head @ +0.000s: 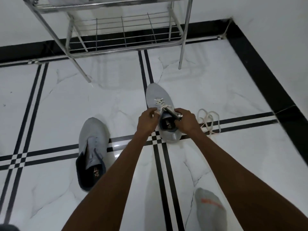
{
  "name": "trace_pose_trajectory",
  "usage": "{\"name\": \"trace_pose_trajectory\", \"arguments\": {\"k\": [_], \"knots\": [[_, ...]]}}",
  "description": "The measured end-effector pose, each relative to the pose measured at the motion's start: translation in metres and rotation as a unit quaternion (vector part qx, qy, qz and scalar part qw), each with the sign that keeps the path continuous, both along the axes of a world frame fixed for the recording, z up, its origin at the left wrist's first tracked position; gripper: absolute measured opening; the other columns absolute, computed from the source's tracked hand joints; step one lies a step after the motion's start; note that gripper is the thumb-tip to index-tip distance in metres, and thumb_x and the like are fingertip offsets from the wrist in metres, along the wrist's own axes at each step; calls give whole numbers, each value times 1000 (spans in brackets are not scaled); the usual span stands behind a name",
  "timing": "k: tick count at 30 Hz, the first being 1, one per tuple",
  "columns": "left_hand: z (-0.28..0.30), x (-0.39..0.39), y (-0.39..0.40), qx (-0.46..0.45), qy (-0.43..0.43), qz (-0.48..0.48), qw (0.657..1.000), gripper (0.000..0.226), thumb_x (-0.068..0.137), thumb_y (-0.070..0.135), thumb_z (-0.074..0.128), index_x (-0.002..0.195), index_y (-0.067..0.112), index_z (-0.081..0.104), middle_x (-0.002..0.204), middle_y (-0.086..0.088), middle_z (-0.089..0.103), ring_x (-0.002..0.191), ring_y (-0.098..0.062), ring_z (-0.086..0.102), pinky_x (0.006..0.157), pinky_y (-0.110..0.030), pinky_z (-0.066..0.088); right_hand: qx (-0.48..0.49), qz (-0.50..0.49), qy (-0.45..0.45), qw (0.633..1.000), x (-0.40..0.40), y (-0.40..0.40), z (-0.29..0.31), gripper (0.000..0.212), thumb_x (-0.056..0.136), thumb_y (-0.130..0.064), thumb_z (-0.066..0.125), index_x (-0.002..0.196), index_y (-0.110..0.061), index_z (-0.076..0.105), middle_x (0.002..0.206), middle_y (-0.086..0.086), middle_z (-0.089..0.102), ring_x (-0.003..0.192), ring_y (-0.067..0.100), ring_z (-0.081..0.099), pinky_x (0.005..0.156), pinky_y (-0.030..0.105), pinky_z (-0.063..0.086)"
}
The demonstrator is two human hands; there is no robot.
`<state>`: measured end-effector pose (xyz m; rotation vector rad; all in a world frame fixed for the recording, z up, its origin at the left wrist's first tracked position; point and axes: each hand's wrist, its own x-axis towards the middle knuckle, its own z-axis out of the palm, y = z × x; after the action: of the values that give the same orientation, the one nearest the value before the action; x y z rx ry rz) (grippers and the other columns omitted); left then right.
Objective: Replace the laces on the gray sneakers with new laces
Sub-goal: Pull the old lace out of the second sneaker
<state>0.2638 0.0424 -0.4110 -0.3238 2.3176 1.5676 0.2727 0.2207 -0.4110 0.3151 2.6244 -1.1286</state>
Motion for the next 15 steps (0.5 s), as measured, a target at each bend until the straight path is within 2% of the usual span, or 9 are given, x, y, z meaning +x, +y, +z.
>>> {"name": "trace_pose_trajectory", "arguments": {"k": [3,5,8,11,13,15], "knots": [[-2,23,-16,-16,21,26,999,31,93,36,71,119,19,73,118,-3,72,99,-20,70,86,-39,61,-4,34,6,999,28,-19,0,44,76,-14,69,120,-7,69,115,13,72,105,32,67,86,29,47],[-6,44,-29,-10,12,33,999,30,87,38,79,111,21,75,113,-2,74,93,-19,73,75,-40,64,-11,46,14,999,46,-30,-9,42,74,-24,68,112,-7,70,106,12,73,98,32,67,81,28,46],[-11,65,-44,4,14,50,999,22,81,32,86,95,16,78,95,0,78,85,-18,76,77,-47,64,-58,-3,20,998,62,-42,-12,27,84,-31,74,99,-9,73,91,7,74,85,24,68,75,34,51],[-12,74,-53,31,9,49,998,19,78,23,88,82,9,77,84,-5,78,84,-24,76,80,-50,63,-99,-60,9,993,69,-48,-9,35,88,-47,70,95,-13,74,88,-1,74,84,15,68,78,34,53],[-10,76,-59,51,3,51,997,20,81,18,86,84,2,75,85,-11,77,84,-26,75,78,-45,64,-106,-60,18,992,68,-50,-6,38,87,-51,71,96,-15,75,90,-4,74,86,11,67,79,30,53],[-7,77,-62,52,-1,56,997,20,88,17,80,87,0,70,90,-14,75,86,-25,74,71,-32,63,-76,-9,31,997,64,-51,-6,37,81,-46,78,99,-14,75,91,-3,74,84,12,67,74,27,51]]}}
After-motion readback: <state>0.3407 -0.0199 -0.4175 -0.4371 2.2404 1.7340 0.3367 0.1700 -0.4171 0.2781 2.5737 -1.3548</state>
